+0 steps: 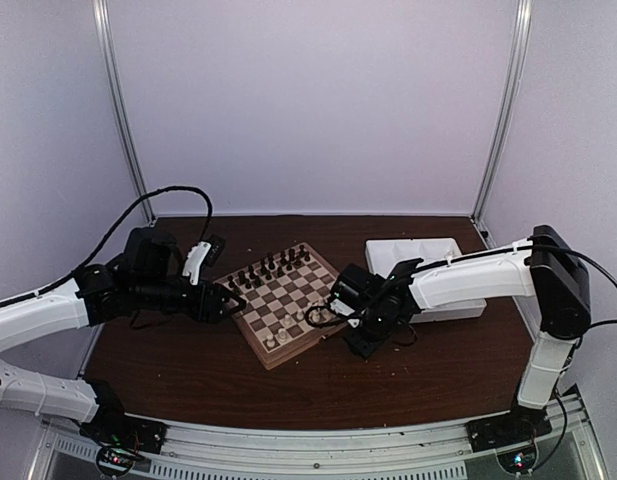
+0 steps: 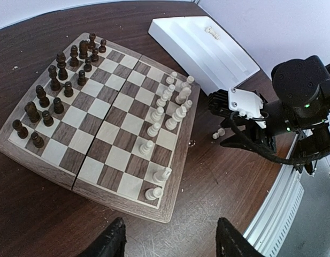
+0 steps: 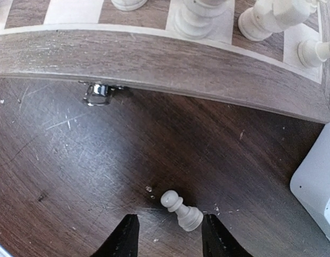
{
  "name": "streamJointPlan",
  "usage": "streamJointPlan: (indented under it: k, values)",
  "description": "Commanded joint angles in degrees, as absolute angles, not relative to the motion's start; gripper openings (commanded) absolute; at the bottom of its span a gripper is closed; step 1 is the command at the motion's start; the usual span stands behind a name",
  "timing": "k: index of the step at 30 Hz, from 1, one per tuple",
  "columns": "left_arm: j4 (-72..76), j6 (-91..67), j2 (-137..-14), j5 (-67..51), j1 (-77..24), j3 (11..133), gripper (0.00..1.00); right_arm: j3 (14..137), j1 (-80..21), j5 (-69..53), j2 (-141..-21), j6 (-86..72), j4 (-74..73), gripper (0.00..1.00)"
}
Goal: Set up the chess pieces on the board
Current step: Pick up the chess piece at the center of the board.
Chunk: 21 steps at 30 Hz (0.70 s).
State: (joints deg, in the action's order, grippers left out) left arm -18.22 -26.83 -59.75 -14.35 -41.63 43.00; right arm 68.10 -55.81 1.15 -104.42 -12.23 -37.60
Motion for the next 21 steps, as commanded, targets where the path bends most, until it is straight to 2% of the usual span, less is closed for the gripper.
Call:
streamJointPlan:
  k: [1, 4, 21]
  values:
    - [-18.27, -25.58, -61.22, -15.18, -41.84, 45.06, 0.58, 68.42, -53.95, -3.21, -105.56, -6.59, -38.48, 0.43]
    - [-18.37, -25.69, -62.29, -15.90, -41.83, 45.69, 0.58, 68.21, -53.71, -4.52, -106.12, -5.59, -37.62, 0.42]
    - [-17.71, -25.41, -65.13, -16.50, -41.84, 47.58, 0.58, 66.23, -53.27, -9.77, -106.26, -3.15, -36.33, 0.23]
